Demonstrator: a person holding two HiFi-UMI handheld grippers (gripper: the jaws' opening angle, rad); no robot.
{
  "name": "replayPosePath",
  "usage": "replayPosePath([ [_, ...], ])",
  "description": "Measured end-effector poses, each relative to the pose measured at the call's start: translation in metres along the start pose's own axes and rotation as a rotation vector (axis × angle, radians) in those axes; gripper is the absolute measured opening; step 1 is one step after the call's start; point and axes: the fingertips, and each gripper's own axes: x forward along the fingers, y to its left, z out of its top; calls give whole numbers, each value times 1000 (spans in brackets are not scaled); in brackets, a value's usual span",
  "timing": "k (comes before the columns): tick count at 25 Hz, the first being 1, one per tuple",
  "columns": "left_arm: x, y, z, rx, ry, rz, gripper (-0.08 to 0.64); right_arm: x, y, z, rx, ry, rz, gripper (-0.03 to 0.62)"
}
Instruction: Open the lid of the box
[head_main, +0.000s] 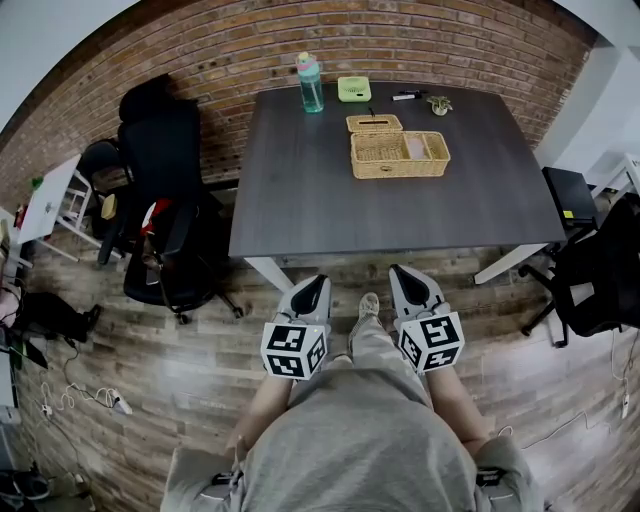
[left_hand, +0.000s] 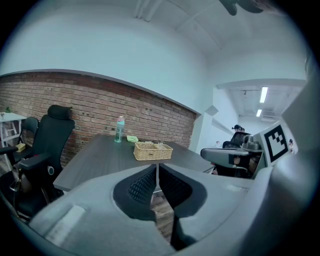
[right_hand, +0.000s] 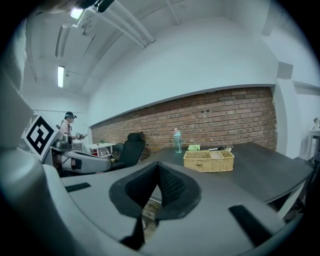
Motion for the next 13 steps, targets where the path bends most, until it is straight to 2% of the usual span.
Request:
replayPosePath([
  [13,2,-2,-3,3,6,-9,29,-3,-6,-4,7,2,-16,2],
])
